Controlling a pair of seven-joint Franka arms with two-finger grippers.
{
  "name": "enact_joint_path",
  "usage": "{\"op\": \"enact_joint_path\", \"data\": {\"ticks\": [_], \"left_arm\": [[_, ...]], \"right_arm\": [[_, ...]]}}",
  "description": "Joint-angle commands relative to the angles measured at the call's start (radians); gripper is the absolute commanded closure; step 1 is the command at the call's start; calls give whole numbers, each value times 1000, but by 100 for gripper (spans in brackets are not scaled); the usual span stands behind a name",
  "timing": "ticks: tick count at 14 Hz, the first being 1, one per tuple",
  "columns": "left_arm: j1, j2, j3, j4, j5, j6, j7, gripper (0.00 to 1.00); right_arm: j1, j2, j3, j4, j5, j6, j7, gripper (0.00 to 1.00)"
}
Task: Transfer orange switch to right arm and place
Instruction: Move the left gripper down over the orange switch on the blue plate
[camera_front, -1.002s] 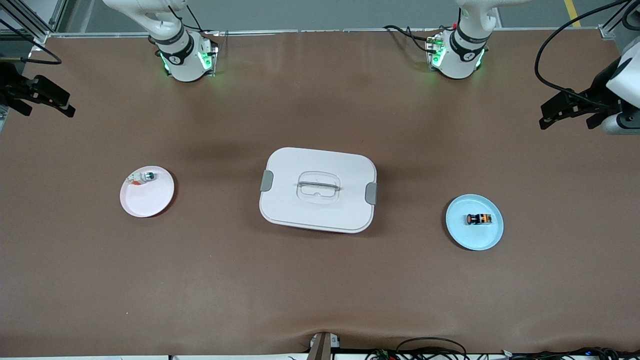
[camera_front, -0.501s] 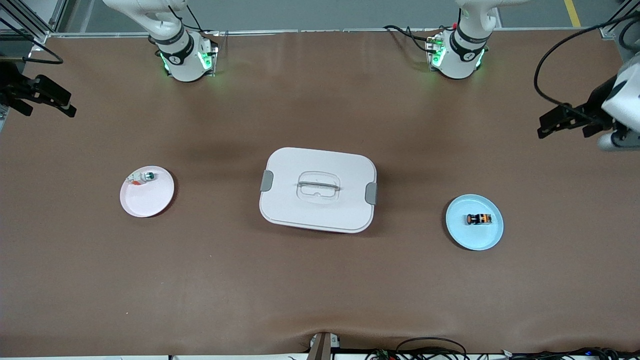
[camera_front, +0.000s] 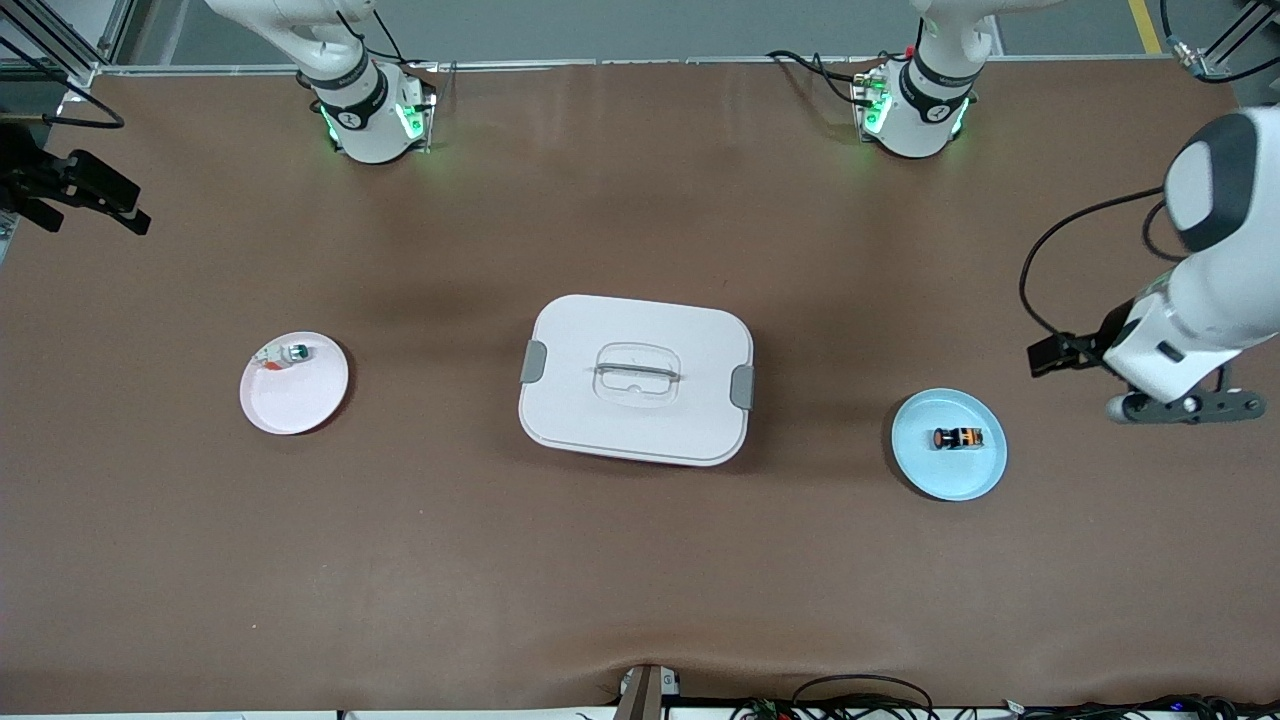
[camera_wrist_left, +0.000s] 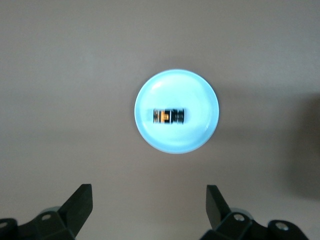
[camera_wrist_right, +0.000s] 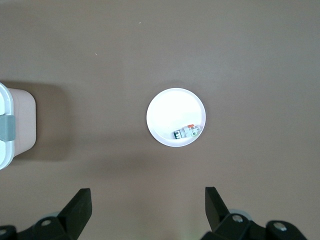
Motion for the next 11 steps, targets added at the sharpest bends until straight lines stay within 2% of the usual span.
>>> {"op": "enact_joint_path", "data": {"ticks": [1, 5, 11], "left_arm": [[17, 22, -4, -100, 19, 157, 4, 0], [19, 99, -2, -163, 21, 321, 4, 0], [23, 263, -2, -161, 19, 510, 4, 0]], "right_arm": [[-14, -13, 7, -1, -9, 5, -8, 0], [-14, -13, 7, -2, -7, 7, -8, 0], [-8, -13, 12, -8, 0, 8, -6, 0]]}}
